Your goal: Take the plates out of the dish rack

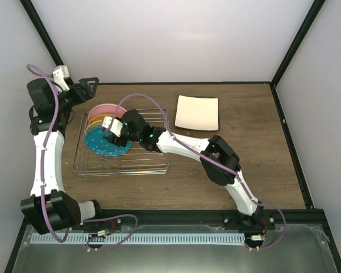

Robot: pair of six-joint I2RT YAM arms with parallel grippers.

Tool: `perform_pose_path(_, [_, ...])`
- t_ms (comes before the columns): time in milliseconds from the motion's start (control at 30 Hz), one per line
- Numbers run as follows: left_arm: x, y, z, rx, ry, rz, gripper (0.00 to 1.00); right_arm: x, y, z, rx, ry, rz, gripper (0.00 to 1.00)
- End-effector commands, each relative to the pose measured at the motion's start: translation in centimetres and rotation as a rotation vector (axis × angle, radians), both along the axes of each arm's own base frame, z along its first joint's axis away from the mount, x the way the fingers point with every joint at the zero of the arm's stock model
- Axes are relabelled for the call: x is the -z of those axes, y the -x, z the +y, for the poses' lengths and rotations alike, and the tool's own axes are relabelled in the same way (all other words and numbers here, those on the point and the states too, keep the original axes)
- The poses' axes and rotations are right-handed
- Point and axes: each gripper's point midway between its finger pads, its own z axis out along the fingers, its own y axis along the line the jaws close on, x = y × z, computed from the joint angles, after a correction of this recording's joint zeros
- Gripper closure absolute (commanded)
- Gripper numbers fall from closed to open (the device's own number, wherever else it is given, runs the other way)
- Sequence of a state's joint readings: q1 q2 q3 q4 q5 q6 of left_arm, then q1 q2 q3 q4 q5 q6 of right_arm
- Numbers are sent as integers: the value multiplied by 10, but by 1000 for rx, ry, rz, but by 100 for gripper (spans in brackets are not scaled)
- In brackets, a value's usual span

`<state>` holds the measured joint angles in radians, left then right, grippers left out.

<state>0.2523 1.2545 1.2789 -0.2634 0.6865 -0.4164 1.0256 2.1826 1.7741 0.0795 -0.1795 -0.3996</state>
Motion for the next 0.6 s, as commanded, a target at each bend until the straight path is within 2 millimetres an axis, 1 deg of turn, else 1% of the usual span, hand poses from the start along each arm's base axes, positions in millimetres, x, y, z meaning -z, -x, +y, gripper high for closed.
perform_pose_path(0, [-11, 5, -5, 21, -3, -41, 0, 1, -6, 0, 3, 19, 4, 39])
perform_pose_path(67, [-11, 5, -5, 21, -2, -39, 0, 4, -7, -1, 4, 26, 8, 41])
perform_pose_path(133, [-11, 5, -5, 22, -1, -38, 0, 5, -7, -2, 4, 30, 10, 46])
perform_pose_path(200, [-11, 5, -5, 21, -2, -39, 0, 5, -6, -3, 0, 33, 9, 54])
perform_pose_path(267, [-11, 6, -6, 22, -1, -38, 0, 6, -6, -4, -3, 37, 5, 66])
perform_pose_path(333, [-11, 6, -5, 19, -2, -38, 0, 7, -4, -4, -11, 42, 3, 74])
perform_pose_path(533, [-10, 7, -6, 21, -3, -37, 0, 15, 2, -6, -42, 62, 10, 75])
perform_pose_path(567, [-10, 7, -6, 22, -3, -36, 0, 17, 3, -6, -49, 70, 12, 80])
